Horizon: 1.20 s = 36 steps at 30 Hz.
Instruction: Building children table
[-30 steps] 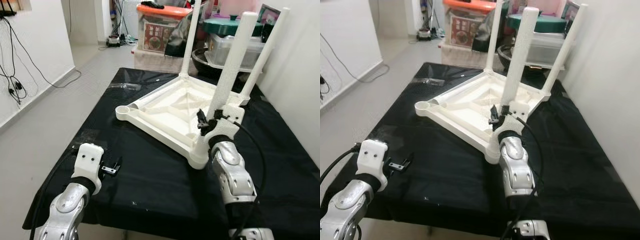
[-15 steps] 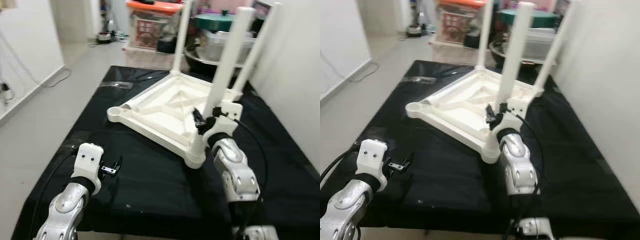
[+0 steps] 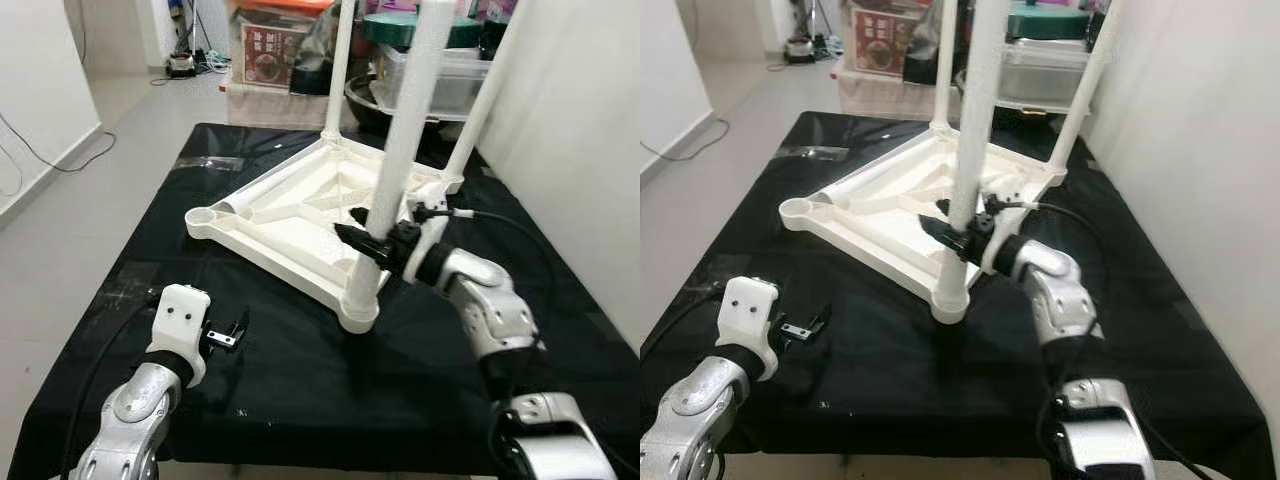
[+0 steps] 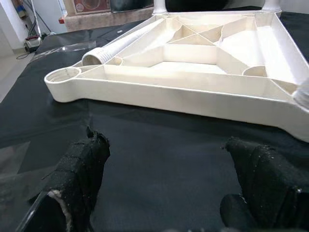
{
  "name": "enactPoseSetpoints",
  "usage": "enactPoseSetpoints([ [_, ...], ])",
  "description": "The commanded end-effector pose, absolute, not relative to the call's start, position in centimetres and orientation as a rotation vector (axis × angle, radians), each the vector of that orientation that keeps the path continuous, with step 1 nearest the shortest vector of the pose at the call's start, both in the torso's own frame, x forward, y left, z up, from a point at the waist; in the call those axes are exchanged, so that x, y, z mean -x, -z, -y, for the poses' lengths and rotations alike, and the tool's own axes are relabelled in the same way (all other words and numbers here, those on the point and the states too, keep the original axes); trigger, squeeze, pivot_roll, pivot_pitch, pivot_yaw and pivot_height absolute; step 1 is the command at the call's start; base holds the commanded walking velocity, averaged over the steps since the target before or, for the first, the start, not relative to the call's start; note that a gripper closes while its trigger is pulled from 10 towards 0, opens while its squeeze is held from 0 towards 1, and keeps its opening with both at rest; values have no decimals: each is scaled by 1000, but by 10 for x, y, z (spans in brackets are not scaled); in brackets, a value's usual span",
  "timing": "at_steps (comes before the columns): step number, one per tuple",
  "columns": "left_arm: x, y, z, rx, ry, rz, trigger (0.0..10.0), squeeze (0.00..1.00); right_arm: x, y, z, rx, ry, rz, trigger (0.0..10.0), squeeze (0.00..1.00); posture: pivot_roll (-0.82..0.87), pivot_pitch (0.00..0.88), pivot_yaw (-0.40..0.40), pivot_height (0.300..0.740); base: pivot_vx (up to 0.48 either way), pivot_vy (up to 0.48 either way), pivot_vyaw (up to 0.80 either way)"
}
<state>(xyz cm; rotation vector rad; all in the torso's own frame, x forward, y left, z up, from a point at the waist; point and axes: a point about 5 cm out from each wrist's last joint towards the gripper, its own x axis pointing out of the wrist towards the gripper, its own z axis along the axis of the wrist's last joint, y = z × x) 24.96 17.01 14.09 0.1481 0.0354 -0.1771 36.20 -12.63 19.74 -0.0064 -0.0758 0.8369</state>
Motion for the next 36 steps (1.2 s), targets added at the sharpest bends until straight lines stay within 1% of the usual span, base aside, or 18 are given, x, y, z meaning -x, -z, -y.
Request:
enactPoseSetpoints([
  [1,-249,-136,-170,-159,180,-54,10000,0,-365,-194,123,27,-797,62,10000,0,140,0,-120,740,0,0,0],
  [4,-249,-136,-170,-160,180,-54,10000,0,-368,-194,123,40,-761,64,10000,0,140,0,-120,740,0,0,0],
  [5,-249,-136,-170,-163,177,-56,10000,0,-385,-176,162,18,-114,-92,10000,0,126,0,-116,740,0,0,0],
  [6,-249,-136,-170,-163,177,-56,10000,0,-385,-176,162,18,-114,-92,10000,0,126,0,-116,740,0,0,0],
  [7,-249,-136,-170,-164,176,-57,10000,0,-384,-166,181,-3,130,-166,10000,0,126,0,-116,740,0,0,0],
  [8,-249,-136,-170,-167,177,-57,10000,0,-372,-156,193,-8,293,-198,10000,0,129,0,-117,740,0,0,0],
  [11,-248,-135,-170,-169,177,-60,10000,0,-349,-142,198,9,387,-205,10000,0,115,0,-106,740,0,0,0],
  [13,-248,-135,-170,-169,177,-60,10000,0,-349,-142,198,9,387,-205,10000,0,115,0,-106,740,0,0,0],
  [16,-248,-135,-170,-175,179,-64,10000,0,-332,-137,201,33,449,-209,10000,0,109,0,-114,740,0,0,0],
  [21,-249,-135,-170,-179,174,-62,10000,0,-327,-141,200,3,433,-178,10000,0,92,0,-106,740,0,0,0],
  [22,-249,-135,-169,-181,173,-61,10000,0,-329,-148,196,-31,413,-139,10000,1000,97,0,-110,740,0,0,0],
  [26,-249,-135,-169,-180,173,-60,10000,0,-335,-159,190,-55,367,-92,10000,1000,97,0,-110,740,0,0,0],
  [27,-249,-135,-169,-180,175,-59,10000,0,-342,-176,187,-62,329,-13,10000,129,92,0,-109,740,0,0,0],
  [28,-249,-135,-169,-178,176,-58,10000,0,-345,-190,185,-78,319,43,10000,0,91,0,-109,740,0,0,0],
  [32,-249,-136,-170,-175,176,-56,10000,0,-347,-210,186,-105,300,137,10000,0,91,0,-109,740,0,0,0],
  [33,-249,-136,-169,-174,176,-55,10000,0,-350,-223,184,-137,211,195,10000,0,93,0,-111,740,0,0,0],
  [34,-249,-136,-169,-174,176,-55,10000,0,-350,-223,184,-137,211,195,10000,0,93,0,-111,740,0,0,0],
  [36,-249,-136,-169,-171,179,-52,10000,0,-353,-241,167,-152,-210,253,10000,0,88,0,-103,740,0,0,0],
])
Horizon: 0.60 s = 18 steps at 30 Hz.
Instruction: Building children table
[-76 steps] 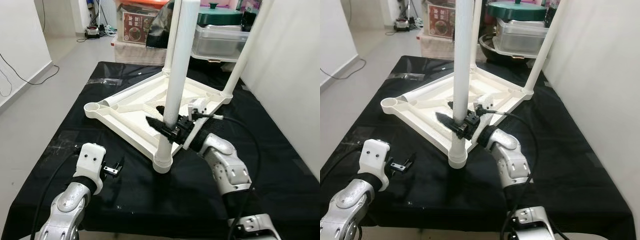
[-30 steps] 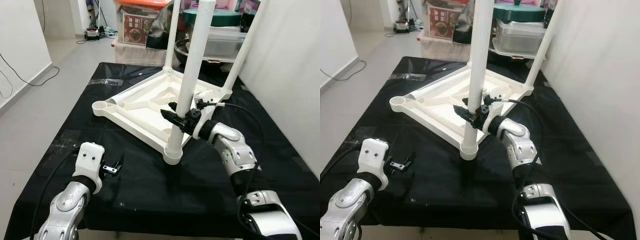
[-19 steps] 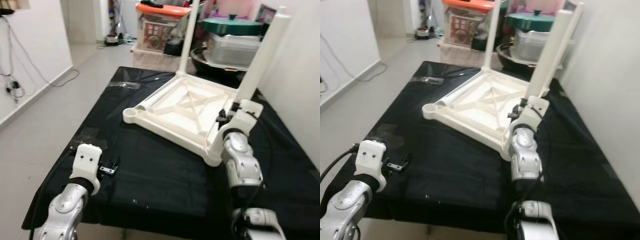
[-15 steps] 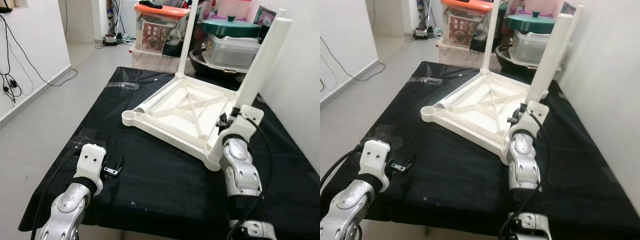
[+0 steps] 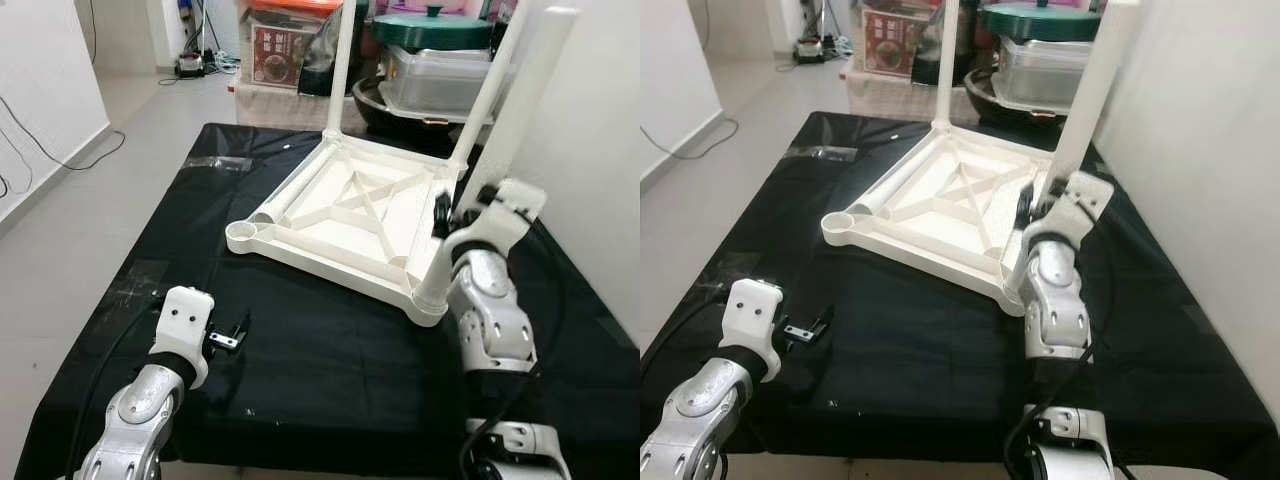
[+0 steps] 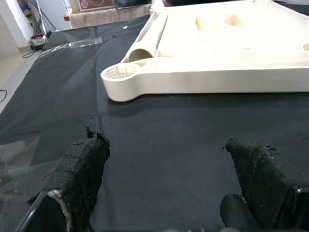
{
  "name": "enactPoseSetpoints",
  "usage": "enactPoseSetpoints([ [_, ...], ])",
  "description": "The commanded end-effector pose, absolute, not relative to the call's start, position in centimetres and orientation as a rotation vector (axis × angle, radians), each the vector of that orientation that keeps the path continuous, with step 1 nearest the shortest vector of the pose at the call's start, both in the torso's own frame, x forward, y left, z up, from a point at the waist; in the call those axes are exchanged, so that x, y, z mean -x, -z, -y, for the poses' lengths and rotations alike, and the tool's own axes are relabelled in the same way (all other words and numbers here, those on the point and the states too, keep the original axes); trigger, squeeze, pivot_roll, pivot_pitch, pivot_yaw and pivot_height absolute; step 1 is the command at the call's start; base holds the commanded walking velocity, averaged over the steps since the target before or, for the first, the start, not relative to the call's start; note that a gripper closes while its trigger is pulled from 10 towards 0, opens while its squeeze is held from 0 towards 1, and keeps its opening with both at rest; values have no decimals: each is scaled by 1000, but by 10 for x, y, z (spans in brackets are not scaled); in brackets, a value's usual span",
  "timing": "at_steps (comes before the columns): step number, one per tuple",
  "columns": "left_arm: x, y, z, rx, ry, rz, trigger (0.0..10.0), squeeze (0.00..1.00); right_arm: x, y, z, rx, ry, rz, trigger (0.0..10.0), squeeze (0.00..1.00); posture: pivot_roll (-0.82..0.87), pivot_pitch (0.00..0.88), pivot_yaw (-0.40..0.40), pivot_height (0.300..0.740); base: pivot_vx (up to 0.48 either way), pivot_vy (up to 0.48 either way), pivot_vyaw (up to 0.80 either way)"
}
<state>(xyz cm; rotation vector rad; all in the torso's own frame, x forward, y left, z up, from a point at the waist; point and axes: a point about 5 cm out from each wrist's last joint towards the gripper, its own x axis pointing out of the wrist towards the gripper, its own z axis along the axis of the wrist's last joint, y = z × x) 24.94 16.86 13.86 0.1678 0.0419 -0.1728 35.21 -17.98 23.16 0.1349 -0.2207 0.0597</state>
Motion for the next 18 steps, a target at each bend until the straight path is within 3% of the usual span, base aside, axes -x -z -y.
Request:
enactPoseSetpoints([
  [1,-249,-136,-169,-171,179,-52,10000,0,-353,-241,167,-152,-210,253,10000,0,88,0,-103,740,0,0,0],
  [3,-250,-136,-168,-167,190,-50,10000,0,-345,-238,151,-68,-600,222,10000,0,86,0,-98,740,0,0,0],
  [4,-250,-136,-168,-167,190,-50,10000,0,-345,-238,151,-68,-600,222,10000,0,86,0,-98,740,0,0,0],
  [5,-251,-137,-168,-165,195,-50,10000,0,-339,-229,145,-22,-746,180,10000,0,86,0,-98,740,0,0,0],
  [6,-251,-137,-168,-165,195,-50,10000,0,-339,-229,145,-22,-746,180,10000,0,86,0,-98,740,0,0,0],
  [7,-251,-137,-167,-164,198,-49,10000,0,-333,-218,137,8,-895,130,10000,0,90,0,-102,740,0,0,0],
  [9,-251,-137,-167,-163,198,-48,10000,0,-329,-206,127,14,-1006,79,10000,0,107,0,-115,740,0,0,0],
  [11,-251,-137,-167,-163,198,-48,10000,0,-329,-206,127,14,-1006,79,10000,0,107,0,-115,740,0,0,0],
  [14,-251,-137,-166,-162,189,-44,10000,0,-328,-188,102,-5,-1139,13,10000,0,143,0,-138,740,0,0,0],
  [17,-251,-137,-166,-162,189,-44,10000,0,-328,-188,102,-5,-1139,13,10000,0,143,0,-138,740,0,0,0],
  [18,-251,-137,-166,-162,182,-43,10000,0,-331,-186,89,-20,-1152,13,10000,0,154,0,-147,740,0,0,0],
])
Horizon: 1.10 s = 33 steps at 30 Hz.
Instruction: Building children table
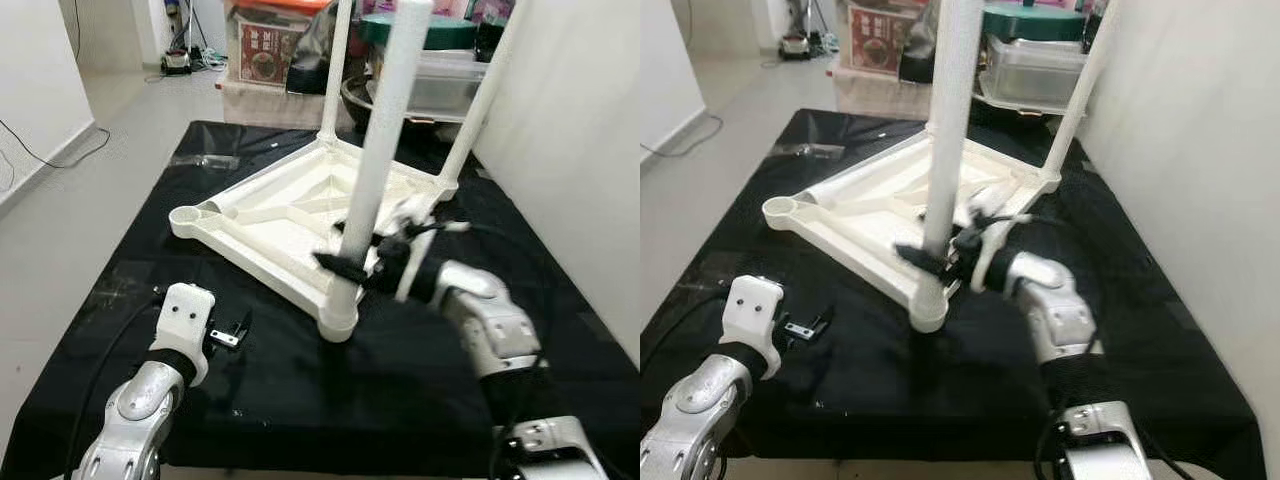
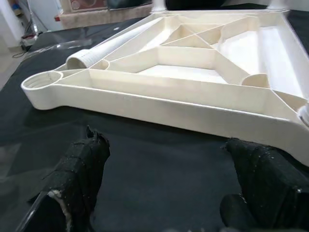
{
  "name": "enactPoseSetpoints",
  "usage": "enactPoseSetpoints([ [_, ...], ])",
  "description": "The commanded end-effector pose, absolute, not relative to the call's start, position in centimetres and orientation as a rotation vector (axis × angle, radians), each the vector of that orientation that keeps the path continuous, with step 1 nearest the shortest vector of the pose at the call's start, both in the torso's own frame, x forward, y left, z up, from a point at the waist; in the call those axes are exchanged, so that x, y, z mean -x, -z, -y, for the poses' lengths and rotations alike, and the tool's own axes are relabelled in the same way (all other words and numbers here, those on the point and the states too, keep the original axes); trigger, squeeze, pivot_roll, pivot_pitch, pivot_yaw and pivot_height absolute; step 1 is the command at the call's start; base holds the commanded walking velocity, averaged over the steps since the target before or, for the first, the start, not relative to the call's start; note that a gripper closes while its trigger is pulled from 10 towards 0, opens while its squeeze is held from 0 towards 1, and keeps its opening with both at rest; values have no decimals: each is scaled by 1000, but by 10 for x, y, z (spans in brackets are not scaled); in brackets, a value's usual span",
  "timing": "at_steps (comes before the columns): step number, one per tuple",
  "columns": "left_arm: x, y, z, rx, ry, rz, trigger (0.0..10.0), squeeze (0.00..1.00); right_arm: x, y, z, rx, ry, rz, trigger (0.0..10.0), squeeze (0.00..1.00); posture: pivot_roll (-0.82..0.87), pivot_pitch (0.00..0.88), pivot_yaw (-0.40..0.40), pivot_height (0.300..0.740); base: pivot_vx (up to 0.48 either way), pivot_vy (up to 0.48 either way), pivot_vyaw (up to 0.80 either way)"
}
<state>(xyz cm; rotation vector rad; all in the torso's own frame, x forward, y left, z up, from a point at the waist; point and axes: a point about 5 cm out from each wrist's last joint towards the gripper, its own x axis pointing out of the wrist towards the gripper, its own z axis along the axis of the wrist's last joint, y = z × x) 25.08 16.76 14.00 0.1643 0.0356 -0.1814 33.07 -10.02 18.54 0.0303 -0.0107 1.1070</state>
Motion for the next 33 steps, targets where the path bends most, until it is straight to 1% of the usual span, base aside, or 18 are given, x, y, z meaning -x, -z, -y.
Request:
enactPoseSetpoints([
  [1,-251,-137,-166,-162,182,-43,10000,0,-331,-186,89,-20,-1152,13,10000,0,154,0,-147,740,0,0,0],
  [3,-248,-138,-167,-159,171,-40,10000,0,-341,-196,69,-58,-1112,83,10000,0,156,0,-150,740,0,0,0],
  [6,-247,-138,-167,-157,170,-38,10000,0,-344,-203,68,-87,-1071,129,10000,0,146,0,-146,740,0,0,0],
  [7,-246,-138,-167,-155,170,-37,10000,0,-349,-209,74,-112,-952,165,0,0,140,0,-143,740,0,0,0],
  [9,-245,-139,-166,-151,174,-33,10000,0,-366,-209,107,-97,-521,167,0,0,119,0,-134,740,0,0,0],
  [10,-245,-139,-166,-151,174,-33,10000,0,-366,-209,107,-97,-521,167,0,0,119,0,-134,740,0,0,0],
  [11,-245,-140,-166,-151,176,-32,10000,0,-368,-201,133,-64,-255,115,0,0,110,0,-130,740,0,0,0],
  [14,-245,-141,-166,-150,179,-30,10000,0,-353,-178,186,50,197,-1,0,0,93,0,-122,740,0,0,0],
  [16,-244,-141,-166,-151,180,-30,10000,0,-336,-165,204,92,322,-48,0,0,85,0,-116,740,0,0,0],
  [19,-245,-141,-167,-152,180,-30,10000,0,-325,-159,210,110,363,-66,0,0,78,0,-112,740,0,0,0],
  [21,-245,-141,-167,-154,182,-30,10000,0,-302,-143,218,144,418,-128,0,0,69,0,-104,740,0,0,0],
  [26,-246,-141,-166,-158,185,-31,10000,0,-297,-138,211,162,367,-175,0,0,66,0,-101,740,0,0,0],
  [27,-247,-141,-166,-159,186,-32,10000,0,-303,-140,206,150,344,-177,10000,0,64,0,-99,740,0,0,0],
  [28,-247,-141,-166,-159,186,-32,10000,0,-303,-140,206,150,344,-177,10000,0,64,0,-99,740,0,0,0],
  [29,-247,-140,-166,-158,187,-32,10000,0,-315,-155,199,107,285,-93,10000,498,69,0,-102,740,0,0,0],
  [31,-247,-140,-166,-158,187,-32,10000,0,-315,-155,199,107,285,-93,10000,498,69,0,-102,740,0,0,0],
  [32,-248,-140,-165,-158,187,-33,10000,0,-329,-173,190,57,187,-3,10000,1000,77,0,-104,740,0,0,0],
  [33,-248,-140,-165,-157,187,-33,10000,0,-344,-191,190,14,147,65,10000,675,86,0,-113,740,0,0,0],
])
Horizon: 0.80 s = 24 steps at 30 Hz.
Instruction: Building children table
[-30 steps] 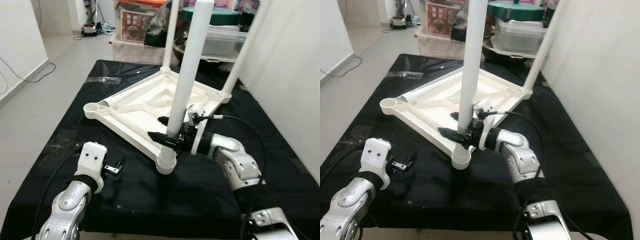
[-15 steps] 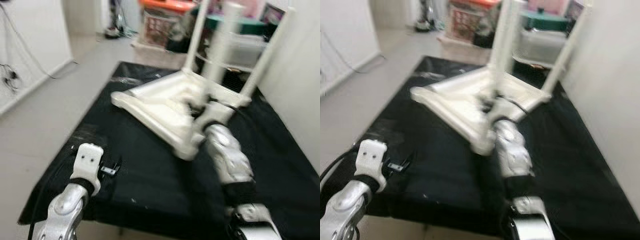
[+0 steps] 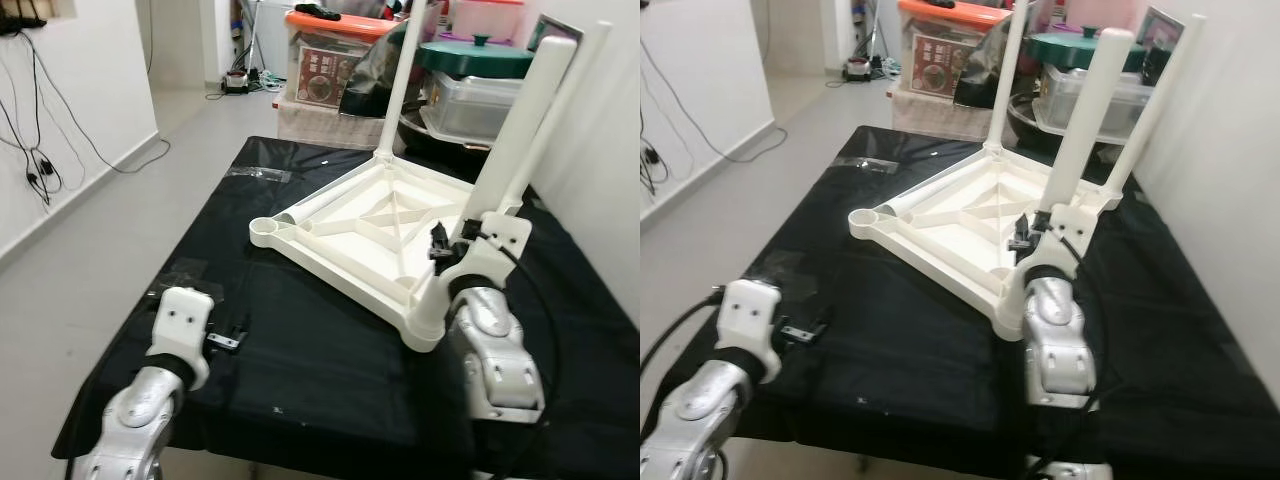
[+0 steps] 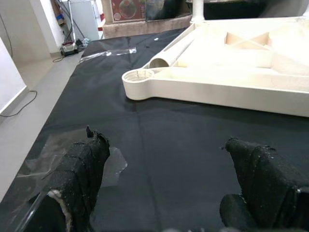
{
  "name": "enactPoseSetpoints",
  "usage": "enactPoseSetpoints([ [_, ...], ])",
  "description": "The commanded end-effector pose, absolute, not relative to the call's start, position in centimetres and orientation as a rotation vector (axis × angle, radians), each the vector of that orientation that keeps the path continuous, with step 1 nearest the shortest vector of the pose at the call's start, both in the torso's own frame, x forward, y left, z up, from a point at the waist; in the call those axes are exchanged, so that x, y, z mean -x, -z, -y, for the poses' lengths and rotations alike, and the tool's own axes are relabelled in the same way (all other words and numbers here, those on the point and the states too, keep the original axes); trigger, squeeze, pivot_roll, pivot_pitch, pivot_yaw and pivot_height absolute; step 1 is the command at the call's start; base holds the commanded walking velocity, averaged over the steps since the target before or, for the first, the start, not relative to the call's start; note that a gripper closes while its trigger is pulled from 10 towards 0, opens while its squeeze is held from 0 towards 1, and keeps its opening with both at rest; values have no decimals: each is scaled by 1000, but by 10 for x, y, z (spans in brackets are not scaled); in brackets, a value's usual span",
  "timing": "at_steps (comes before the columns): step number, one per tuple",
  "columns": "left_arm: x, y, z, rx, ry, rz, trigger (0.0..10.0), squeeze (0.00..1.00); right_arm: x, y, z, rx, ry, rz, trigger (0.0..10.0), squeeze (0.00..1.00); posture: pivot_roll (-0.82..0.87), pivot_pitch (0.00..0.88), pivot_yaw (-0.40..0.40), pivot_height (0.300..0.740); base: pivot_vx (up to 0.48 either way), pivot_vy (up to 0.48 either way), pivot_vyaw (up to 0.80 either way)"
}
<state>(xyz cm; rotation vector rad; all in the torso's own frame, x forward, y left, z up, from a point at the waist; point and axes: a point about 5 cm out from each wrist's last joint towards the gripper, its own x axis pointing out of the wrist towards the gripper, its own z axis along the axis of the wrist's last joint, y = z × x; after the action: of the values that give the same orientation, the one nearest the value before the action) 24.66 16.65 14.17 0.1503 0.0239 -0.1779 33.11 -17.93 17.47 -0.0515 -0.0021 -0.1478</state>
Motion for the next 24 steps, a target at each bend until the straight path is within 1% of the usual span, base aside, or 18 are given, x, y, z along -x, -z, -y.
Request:
enactPoseSetpoints([
  [1,-248,-140,-165,-157,187,-33,10000,0,-344,-191,190,14,147,65,10000,675,86,0,-113,740,0,0,0],
  [2,-248,-139,-166,-157,185,-33,10000,0,-357,-208,190,-22,59,136,10000,0,87,0,-114,740,0,0,0],
  [3,-248,-139,-166,-156,183,-32,10000,0,-365,-221,191,-38,-12,184,10000,0,87,0,-114,740,0,0,0],
  [4,-248,-139,-166,-156,183,-32,10000,0,-365,-221,191,-38,-12,184,10000,0,87,0,-114,740,0,0,0],
  [5,-248,-139,-166,-156,183,-32,10000,0,-368,-228,192,-43,-53,212,10000,0,87,0,-114,740,0,0,0],
  [6,-249,-138,-166,-155,182,-32,10000,0,-369,-237,189,-92,-179,232,10000,0,100,0,-121,740,0,0,0],
  [7,-249,-138,-166,-155,182,-32,10000,0,-369,-237,189,-92,-179,232,10000,0,100,0,-121,740,0,0,0],
  [8,-249,-138,-166,-155,183,-32,10000,0,-366,-238,182,-105,-391,229,10000,0,101,0,-120,740,0,0,0],
  [9,-250,-138,-166,-155,185,-32,10000,0,-357,-234,168,-105,-705,199,10000,0,107,0,-121,740,0,0,0],
  [10,-250,-138,-166,-155,185,-32,10000,0,-357,-234,168,-105,-705,199,10000,0,107,0,-121,740,0,0,0],
  [11,-250,-138,-166,-155,185,-32,10000,0,-353,-230,163,-94,-793,176,10000,0,107,0,-121,740,0,0,0],
  [12,-250,-138,-166,-155,185,-32,10000,0,-353,-230,163,-94,-793,176,10000,0,107,0,-121,740,0,0,0],
  [14,-250,-137,-166,-156,188,-34,10000,0,-347,-213,150,-52,-959,90,10000,0,115,0,-123,740,0,0,0],
  [15,-250,-137,-166,-156,188,-34,10000,0,-347,-213,150,-52,-959,90,10000,0,115,0,-123,740,0,0,0],
  [16,-250,-137,-166,-158,188,-35,10000,0,-344,-202,142,-28,-1034,46,10000,0,121,0,-125,740,0,0,0],
  [17,-250,-137,-166,-158,188,-35,10000,0,-344,-202,142,-28,-1034,46,10000,0,121,0,-125,740,0,0,0],
  [19,-250,-137,-166,-159,189,-37,10000,0,-341,-185,130,-9,-1134,-1,10000,0,121,0,-125,740,0,0,0],
  [24,-249,-136,-166,-162,189,-39,10000,0,-344,-184,120,-27,-1146,22,10000,0,141,0,-129,740,0,0,0],
])
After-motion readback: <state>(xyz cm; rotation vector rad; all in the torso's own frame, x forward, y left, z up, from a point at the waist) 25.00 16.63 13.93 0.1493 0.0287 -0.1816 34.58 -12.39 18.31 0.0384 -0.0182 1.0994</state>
